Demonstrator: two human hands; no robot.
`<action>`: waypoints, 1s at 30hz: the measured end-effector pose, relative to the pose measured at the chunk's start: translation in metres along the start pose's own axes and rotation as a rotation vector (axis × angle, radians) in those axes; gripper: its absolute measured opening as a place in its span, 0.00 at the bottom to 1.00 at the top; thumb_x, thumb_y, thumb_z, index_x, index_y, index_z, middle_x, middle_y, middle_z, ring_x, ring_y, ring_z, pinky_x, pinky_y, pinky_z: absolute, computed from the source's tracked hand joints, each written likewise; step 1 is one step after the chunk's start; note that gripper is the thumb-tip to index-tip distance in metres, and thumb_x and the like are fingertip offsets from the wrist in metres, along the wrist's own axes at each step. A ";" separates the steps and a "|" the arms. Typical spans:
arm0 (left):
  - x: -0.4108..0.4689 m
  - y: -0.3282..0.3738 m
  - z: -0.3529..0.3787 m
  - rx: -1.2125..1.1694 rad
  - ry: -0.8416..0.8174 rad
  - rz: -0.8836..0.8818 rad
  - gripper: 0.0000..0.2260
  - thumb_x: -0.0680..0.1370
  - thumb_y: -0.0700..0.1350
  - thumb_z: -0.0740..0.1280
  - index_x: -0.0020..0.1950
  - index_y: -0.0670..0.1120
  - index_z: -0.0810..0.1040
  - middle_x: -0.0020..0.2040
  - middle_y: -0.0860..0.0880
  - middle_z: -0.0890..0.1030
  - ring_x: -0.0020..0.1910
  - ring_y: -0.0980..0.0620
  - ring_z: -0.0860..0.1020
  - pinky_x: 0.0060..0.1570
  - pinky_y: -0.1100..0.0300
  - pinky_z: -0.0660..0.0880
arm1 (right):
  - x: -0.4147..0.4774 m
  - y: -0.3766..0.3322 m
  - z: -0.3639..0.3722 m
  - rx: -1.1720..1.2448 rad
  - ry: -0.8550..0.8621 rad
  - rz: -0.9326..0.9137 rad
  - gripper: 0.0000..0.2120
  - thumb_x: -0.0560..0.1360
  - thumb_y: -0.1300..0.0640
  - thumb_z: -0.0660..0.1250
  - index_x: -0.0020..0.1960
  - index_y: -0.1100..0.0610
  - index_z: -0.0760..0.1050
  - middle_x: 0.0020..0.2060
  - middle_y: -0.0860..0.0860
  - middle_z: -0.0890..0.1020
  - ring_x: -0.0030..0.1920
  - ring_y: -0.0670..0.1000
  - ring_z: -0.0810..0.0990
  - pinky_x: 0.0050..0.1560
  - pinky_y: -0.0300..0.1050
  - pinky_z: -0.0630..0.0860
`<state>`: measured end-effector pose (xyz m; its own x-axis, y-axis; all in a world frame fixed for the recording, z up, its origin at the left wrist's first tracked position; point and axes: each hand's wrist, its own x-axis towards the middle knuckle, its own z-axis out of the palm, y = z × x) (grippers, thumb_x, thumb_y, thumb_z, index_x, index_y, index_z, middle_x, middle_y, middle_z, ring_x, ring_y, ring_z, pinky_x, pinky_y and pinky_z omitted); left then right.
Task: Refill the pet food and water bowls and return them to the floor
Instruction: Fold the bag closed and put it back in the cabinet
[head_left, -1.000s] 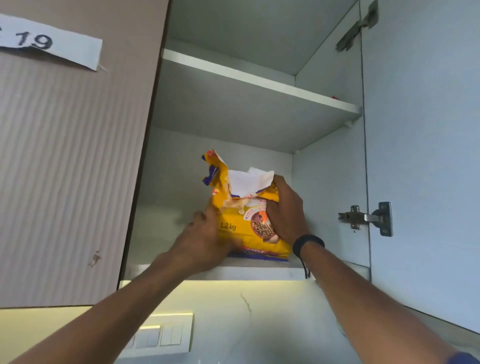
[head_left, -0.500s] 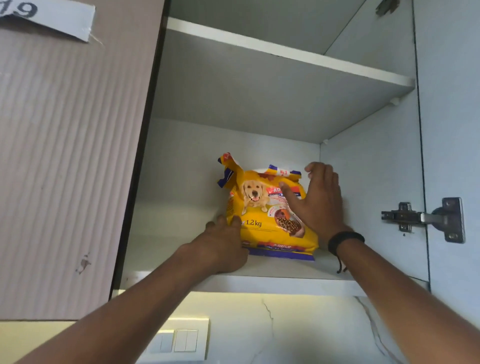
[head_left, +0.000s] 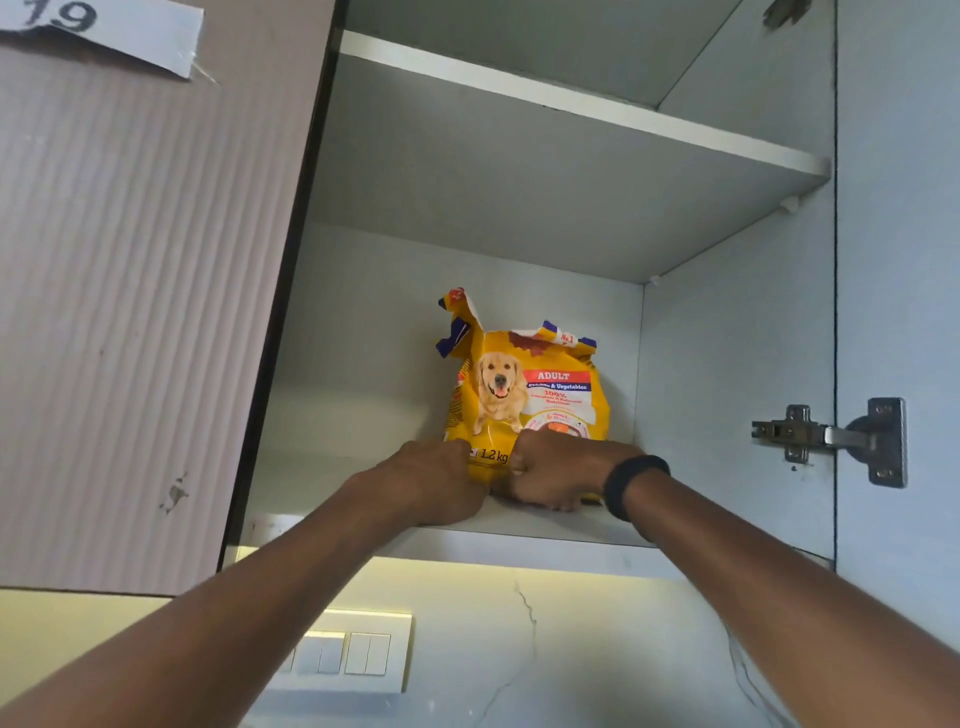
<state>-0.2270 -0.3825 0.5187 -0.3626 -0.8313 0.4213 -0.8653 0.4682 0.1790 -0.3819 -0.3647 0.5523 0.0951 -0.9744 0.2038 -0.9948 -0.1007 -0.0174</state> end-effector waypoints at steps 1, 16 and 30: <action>0.001 -0.001 0.001 -0.009 -0.010 -0.018 0.21 0.79 0.58 0.59 0.68 0.49 0.68 0.65 0.44 0.75 0.60 0.43 0.74 0.48 0.57 0.69 | 0.005 -0.003 0.004 -0.065 0.005 0.024 0.17 0.77 0.42 0.61 0.52 0.56 0.75 0.44 0.54 0.79 0.43 0.53 0.77 0.44 0.45 0.76; -0.063 0.010 -0.018 -0.033 0.312 0.036 0.13 0.75 0.47 0.63 0.33 0.42 0.74 0.31 0.44 0.72 0.37 0.42 0.73 0.38 0.57 0.70 | -0.030 -0.019 0.018 0.183 0.068 0.141 0.19 0.77 0.49 0.58 0.67 0.52 0.67 0.66 0.55 0.73 0.63 0.58 0.72 0.67 0.51 0.69; -0.204 0.034 -0.028 -0.123 0.197 0.181 0.27 0.78 0.59 0.62 0.72 0.46 0.64 0.68 0.45 0.75 0.67 0.43 0.71 0.62 0.51 0.69 | -0.225 -0.034 0.073 0.587 0.481 0.234 0.28 0.77 0.37 0.60 0.72 0.51 0.67 0.70 0.50 0.73 0.70 0.51 0.71 0.68 0.45 0.68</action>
<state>-0.1728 -0.1890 0.4638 -0.4223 -0.6626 0.6186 -0.7398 0.6463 0.1871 -0.3671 -0.1572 0.4355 -0.2735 -0.8033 0.5290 -0.7918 -0.1242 -0.5980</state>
